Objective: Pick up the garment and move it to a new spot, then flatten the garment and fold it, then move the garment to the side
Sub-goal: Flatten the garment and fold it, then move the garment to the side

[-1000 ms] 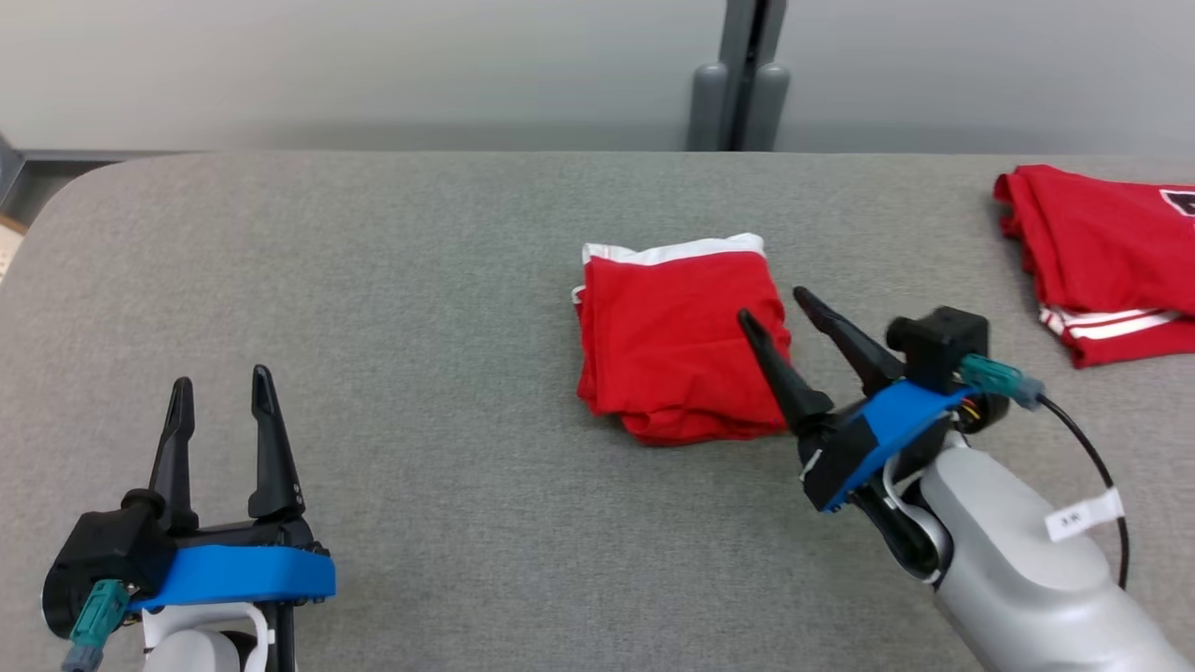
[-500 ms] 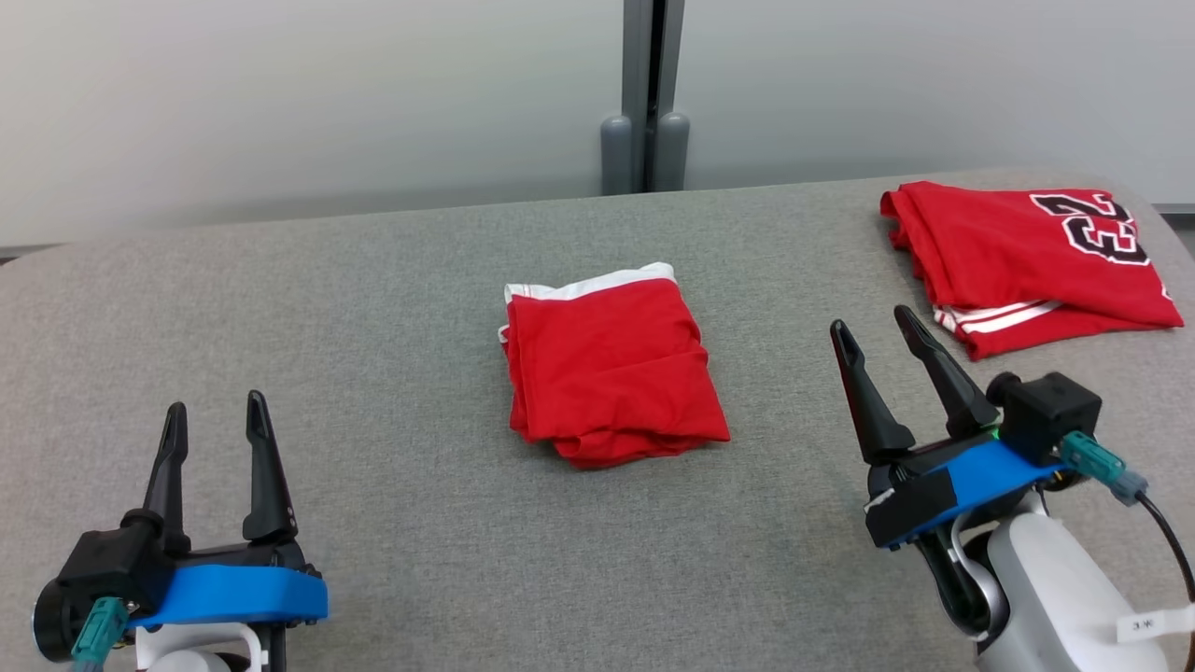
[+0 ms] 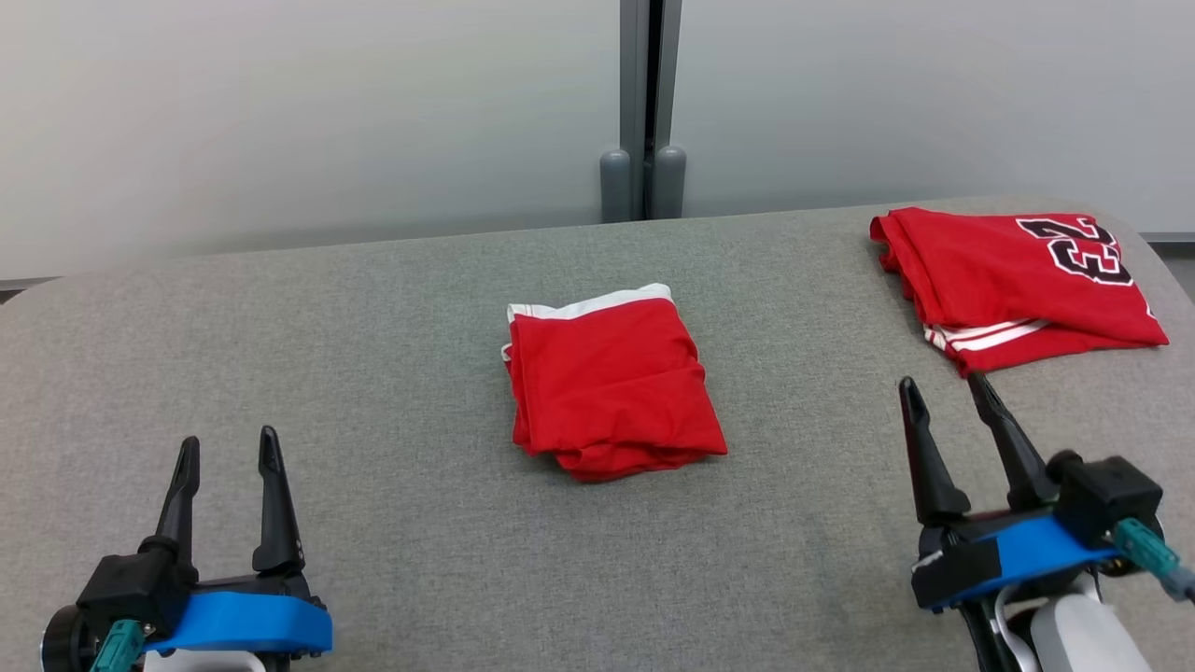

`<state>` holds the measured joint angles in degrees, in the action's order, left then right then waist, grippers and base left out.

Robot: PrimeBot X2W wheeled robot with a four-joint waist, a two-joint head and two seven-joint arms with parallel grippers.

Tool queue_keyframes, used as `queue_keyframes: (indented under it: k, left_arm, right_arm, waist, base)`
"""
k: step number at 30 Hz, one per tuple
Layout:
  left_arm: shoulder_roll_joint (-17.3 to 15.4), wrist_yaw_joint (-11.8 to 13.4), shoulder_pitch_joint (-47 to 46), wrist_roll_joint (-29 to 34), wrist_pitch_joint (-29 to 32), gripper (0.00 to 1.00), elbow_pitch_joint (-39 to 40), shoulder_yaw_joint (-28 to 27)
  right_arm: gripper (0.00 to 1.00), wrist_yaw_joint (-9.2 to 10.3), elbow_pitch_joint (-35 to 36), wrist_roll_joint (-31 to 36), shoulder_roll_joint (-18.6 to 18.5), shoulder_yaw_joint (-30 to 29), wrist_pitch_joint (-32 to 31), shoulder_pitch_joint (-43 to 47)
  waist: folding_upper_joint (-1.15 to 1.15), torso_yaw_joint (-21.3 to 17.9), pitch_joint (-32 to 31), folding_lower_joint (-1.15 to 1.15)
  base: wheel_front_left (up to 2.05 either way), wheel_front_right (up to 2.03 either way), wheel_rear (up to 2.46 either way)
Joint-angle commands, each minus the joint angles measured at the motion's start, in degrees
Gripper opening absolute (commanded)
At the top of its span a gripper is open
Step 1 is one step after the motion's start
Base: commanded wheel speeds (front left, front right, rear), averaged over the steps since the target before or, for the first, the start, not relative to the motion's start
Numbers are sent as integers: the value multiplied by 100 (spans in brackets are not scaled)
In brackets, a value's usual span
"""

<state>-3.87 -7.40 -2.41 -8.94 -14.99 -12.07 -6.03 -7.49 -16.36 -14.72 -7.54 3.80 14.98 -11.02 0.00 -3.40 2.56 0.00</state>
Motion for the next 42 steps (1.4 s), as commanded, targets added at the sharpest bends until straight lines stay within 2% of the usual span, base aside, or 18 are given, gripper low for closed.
queue_keyframes:
  k: [1, 9, 20, 42]
  left_arm:
    - [-37, -15, 57, 66, -24, 100, 11, 8]
    - [-40, -15, 181, 125, -24, 100, 8, 75]
    - [-52, -10, 142, 130, -24, 100, -30, 185]
    - [-98, 33, 99, 52, -24, 100, -23, 217]
  right_arm:
    - [100, -1, 69, 109, 62, -72, 27, 179]
    - [100, -1, 404, 400, 221, -326, -67, 641]
    - [100, -1, 665, 586, 350, -436, -239, 807]
    - [100, -1, 527, 558, 346, -517, -322, 584]
  waist:
    - [0, 19, -23, 0]
    - [0, 85, -138, 0]
    - [0, 159, -164, 0]
    - [0, 267, -84, 0]
  base:
    - [0, 0, 0]
    - [0, 0, 0]
    - [0, 0, 0]
    - [0, 0, 0]
